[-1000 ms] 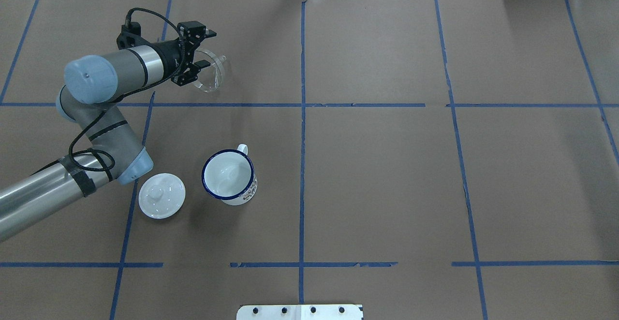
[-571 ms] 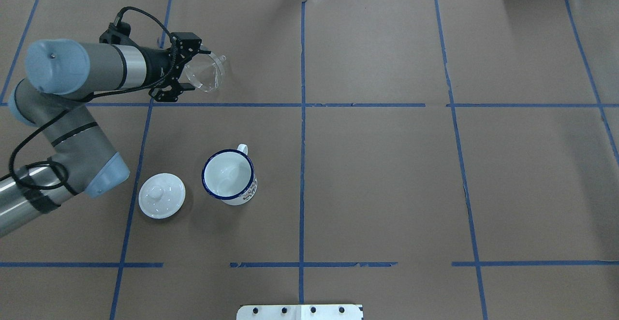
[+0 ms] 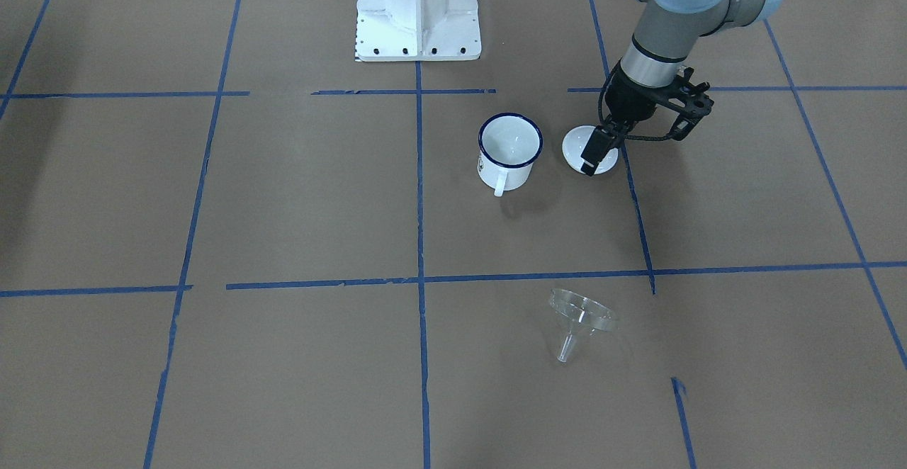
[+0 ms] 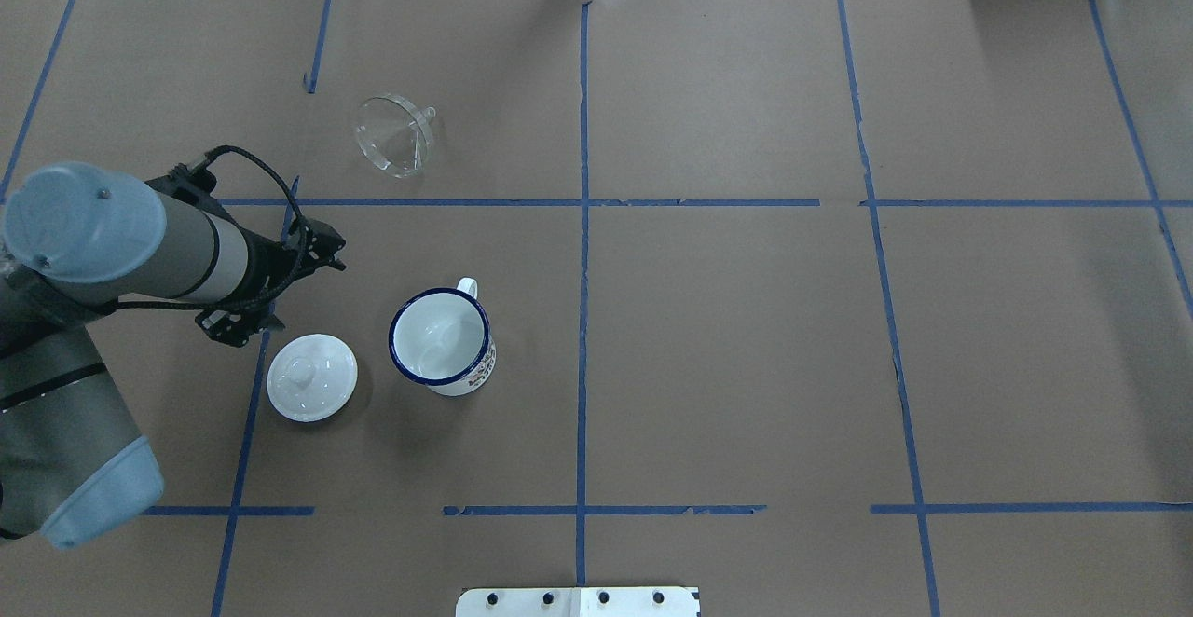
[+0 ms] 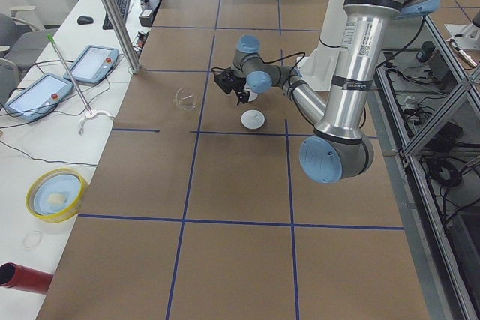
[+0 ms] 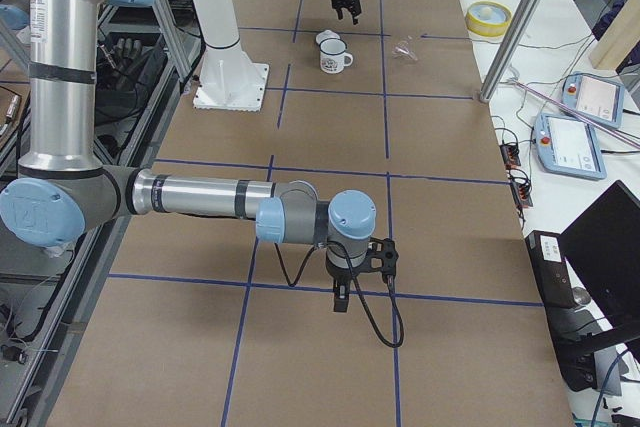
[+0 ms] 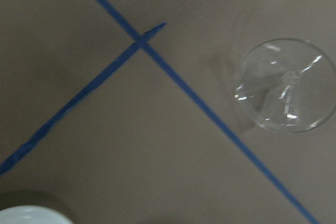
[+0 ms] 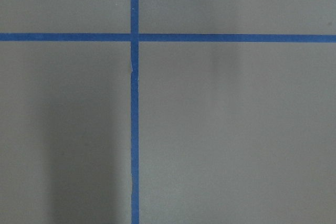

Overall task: Remove funnel from cup
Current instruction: 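Lower the left gripper onto the white lid and grasp its knob, then lift the white lid and carry it over the white mug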

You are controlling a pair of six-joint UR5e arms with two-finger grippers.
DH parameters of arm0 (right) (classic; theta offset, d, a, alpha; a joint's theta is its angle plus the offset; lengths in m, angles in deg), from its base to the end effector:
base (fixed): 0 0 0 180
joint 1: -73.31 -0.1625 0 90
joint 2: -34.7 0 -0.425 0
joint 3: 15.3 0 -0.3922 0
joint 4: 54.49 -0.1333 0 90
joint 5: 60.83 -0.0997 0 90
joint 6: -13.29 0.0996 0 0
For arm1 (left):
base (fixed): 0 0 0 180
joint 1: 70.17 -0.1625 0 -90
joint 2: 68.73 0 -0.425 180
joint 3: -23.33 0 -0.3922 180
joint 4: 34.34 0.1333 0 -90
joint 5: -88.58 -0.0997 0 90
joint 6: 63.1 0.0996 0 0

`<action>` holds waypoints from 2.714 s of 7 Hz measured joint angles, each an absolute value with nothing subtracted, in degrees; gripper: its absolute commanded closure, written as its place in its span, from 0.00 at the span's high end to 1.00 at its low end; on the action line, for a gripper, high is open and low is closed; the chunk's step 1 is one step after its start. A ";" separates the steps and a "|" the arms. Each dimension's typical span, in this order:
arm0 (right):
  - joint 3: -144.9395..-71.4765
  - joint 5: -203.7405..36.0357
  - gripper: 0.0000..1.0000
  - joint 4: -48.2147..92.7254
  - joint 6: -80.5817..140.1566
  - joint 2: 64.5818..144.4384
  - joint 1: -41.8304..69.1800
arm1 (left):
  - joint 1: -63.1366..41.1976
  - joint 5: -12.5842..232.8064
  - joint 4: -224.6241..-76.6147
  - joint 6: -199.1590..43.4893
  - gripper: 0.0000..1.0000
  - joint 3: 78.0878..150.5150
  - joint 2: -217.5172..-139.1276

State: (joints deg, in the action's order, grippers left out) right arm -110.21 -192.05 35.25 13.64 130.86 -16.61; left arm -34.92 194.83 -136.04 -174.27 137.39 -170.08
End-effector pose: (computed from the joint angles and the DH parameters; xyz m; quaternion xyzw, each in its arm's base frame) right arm 0.0670 -0.4450 0.6702 -0.0094 -0.3520 0.0052 0.9360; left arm 0.3811 -0.3985 0.3440 -0.0801 0.4085 -0.3792 0.8264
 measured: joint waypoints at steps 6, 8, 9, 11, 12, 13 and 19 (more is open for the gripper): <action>-110.17 -192.05 1.00 35.25 13.64 130.85 -16.61 | -40.99 192.81 -133.65 -175.35 0.86 137.80 -166.24; -110.16 -192.05 1.00 35.24 13.64 130.85 -16.61 | -41.47 192.80 -135.34 -176.30 0.79 137.30 -166.20; -110.16 -192.05 1.00 35.25 13.64 130.85 -16.60 | -41.55 192.81 -135.69 -176.40 0.72 137.13 -166.20; -110.16 -192.05 1.00 35.25 13.64 130.85 -16.61 | -41.63 192.80 -135.91 -176.40 0.57 136.94 -166.20; -110.15 -192.05 1.00 35.24 13.64 130.85 -16.61 | -41.63 192.76 -135.93 -176.38 0.33 136.91 -166.20; -110.15 -192.05 1.00 35.25 13.64 130.85 -16.61 | -41.62 192.75 -135.94 -176.34 0.00 136.89 -166.20; -110.18 -192.05 1.00 35.25 13.64 130.85 -16.61 | -39.56 192.90 -128.52 -176.50 0.00 145.63 -166.53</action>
State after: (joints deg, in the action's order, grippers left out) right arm -110.18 -192.05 35.25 13.64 130.85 -16.61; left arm -39.56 192.90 -128.52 -176.50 145.63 -166.53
